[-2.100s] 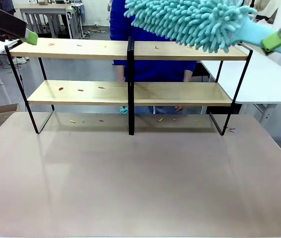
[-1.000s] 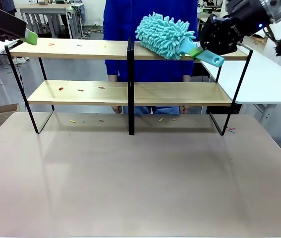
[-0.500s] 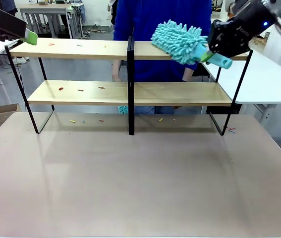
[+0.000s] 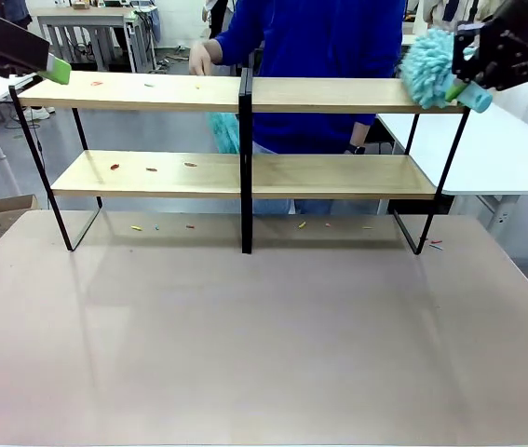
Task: Clean the shelves.
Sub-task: Clean a randomly selected level of the Shelf with the Duster.
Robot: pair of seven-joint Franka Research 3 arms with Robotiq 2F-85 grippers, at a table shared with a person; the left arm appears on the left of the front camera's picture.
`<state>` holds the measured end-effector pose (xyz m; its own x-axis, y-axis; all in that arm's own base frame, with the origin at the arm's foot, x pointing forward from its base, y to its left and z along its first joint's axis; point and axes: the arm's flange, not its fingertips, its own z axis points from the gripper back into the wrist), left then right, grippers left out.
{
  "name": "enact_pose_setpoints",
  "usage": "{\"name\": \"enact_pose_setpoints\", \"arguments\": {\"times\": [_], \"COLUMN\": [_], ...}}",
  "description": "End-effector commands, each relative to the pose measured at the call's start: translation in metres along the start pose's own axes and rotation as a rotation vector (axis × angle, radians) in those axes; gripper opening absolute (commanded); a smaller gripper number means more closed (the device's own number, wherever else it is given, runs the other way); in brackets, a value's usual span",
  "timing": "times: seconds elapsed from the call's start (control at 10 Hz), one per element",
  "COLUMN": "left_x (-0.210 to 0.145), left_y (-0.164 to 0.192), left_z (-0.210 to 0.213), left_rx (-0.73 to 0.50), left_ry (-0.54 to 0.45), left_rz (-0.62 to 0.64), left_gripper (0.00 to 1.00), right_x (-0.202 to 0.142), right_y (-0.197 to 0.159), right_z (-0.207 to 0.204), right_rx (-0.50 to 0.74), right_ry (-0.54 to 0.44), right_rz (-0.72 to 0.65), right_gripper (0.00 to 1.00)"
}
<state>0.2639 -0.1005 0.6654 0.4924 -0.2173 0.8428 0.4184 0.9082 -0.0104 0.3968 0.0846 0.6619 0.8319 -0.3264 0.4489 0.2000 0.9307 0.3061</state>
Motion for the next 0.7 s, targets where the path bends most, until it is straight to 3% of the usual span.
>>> {"name": "enact_pose_setpoints", "arguments": {"times": [0.0, 0.2, 0.5, 0.6], "left_x": [0.000, 0.000, 0.000, 0.000], "left_y": [0.001, 0.001, 0.001, 0.001], "left_z": [0.001, 0.001, 0.001, 0.001], "left_rx": [0.006, 0.006, 0.006, 0.006], "left_ry": [0.000, 0.000, 0.000, 0.000], "left_rz": [-0.002, -0.002, -0.002, -0.002], "left_gripper": [1.00, 1.00, 1.00, 1.00], "right_x": [-0.008, -0.010, -0.013, -0.019], "right_y": [0.010, 0.014, 0.015, 0.016], "right_z": [-0.004, -0.003, -0.002, 0.002], "right_rx": [0.007, 0.063, 0.145, 0.242], "right_ry": [-0.034, -0.085, -0.046, 0.008], "right_rz": [0.012, 0.120, 0.178, 0.225], "right_gripper": [0.12, 0.12, 0.12, 0.12]}}
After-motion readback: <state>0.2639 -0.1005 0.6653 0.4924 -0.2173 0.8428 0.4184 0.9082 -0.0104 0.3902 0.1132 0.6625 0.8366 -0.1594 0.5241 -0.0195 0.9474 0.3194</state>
